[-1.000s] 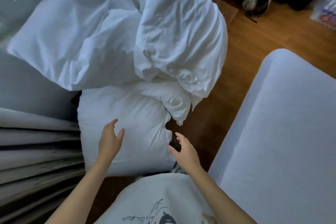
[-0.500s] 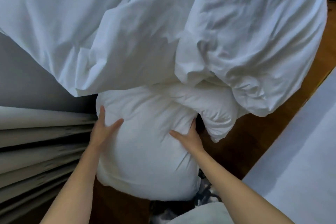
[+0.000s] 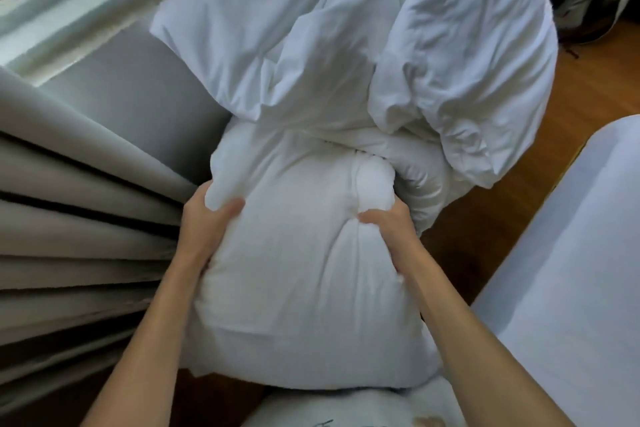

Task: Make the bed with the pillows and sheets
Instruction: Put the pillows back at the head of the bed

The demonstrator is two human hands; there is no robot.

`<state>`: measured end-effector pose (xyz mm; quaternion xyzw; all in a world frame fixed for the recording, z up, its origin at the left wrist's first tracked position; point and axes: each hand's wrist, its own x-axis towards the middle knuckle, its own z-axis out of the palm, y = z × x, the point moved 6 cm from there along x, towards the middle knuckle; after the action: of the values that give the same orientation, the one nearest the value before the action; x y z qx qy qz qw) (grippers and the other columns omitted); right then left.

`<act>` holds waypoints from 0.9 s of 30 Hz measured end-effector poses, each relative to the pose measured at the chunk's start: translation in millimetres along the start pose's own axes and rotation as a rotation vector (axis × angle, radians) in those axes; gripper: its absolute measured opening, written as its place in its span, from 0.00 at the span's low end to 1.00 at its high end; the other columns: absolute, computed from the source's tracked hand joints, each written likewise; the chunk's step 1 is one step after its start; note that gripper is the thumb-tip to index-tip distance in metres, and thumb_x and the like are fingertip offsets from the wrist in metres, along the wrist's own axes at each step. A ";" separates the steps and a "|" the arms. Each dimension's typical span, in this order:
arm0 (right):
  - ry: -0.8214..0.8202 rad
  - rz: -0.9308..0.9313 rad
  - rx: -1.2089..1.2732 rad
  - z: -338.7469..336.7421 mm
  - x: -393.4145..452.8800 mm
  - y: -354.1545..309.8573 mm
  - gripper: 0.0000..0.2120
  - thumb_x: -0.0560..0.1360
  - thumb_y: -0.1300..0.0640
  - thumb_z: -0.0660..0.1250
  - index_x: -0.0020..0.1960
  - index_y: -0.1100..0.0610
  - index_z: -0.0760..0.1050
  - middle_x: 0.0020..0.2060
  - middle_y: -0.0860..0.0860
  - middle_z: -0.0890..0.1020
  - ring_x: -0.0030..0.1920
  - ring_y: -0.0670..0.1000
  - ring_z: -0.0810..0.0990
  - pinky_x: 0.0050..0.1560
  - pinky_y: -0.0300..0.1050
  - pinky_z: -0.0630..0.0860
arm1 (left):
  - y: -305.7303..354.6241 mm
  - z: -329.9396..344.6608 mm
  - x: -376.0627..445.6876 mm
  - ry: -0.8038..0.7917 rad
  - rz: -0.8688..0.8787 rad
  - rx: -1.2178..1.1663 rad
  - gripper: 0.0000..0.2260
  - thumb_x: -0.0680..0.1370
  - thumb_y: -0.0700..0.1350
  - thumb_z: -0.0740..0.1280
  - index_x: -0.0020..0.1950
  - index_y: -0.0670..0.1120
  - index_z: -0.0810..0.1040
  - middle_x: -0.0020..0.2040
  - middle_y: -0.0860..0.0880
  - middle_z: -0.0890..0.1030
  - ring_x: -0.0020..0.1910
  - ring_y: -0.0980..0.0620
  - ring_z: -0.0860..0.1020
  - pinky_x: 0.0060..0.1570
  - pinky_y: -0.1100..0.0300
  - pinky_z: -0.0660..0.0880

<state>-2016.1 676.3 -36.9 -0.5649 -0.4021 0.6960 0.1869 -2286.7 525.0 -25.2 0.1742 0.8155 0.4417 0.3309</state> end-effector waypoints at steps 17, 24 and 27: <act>-0.014 -0.122 0.132 -133.7 -208.3 26.4 0.27 0.64 0.68 0.72 0.60 0.50 0.75 0.49 0.46 0.84 0.50 0.50 0.83 0.43 0.42 0.80 | 45.7 4.2 -241.2 0.049 0.180 -0.079 0.17 0.71 0.43 0.76 0.57 0.51 0.77 0.48 0.56 0.80 0.45 0.58 0.78 0.44 0.57 0.72; 0.200 -0.194 0.210 -260.0 -303.0 54.3 0.30 0.59 0.61 0.73 0.60 0.50 0.76 0.51 0.46 0.84 0.50 0.49 0.83 0.49 0.46 0.79 | 92.2 80.6 -337.2 -0.089 0.327 -0.051 0.21 0.65 0.51 0.72 0.57 0.54 0.76 0.48 0.58 0.80 0.45 0.60 0.77 0.43 0.63 0.72; 0.347 -0.260 0.300 -314.3 -339.1 66.9 0.23 0.63 0.70 0.72 0.56 0.53 0.78 0.47 0.51 0.85 0.48 0.52 0.84 0.46 0.47 0.79 | 125.2 135.8 -358.8 -0.248 0.428 -0.026 0.22 0.65 0.54 0.73 0.59 0.55 0.76 0.50 0.59 0.80 0.47 0.64 0.78 0.45 0.65 0.72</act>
<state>-1609.8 503.0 115.0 -0.5854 -0.3257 0.6105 0.4225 -1935.1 469.0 164.8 0.3916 0.7075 0.4875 0.3294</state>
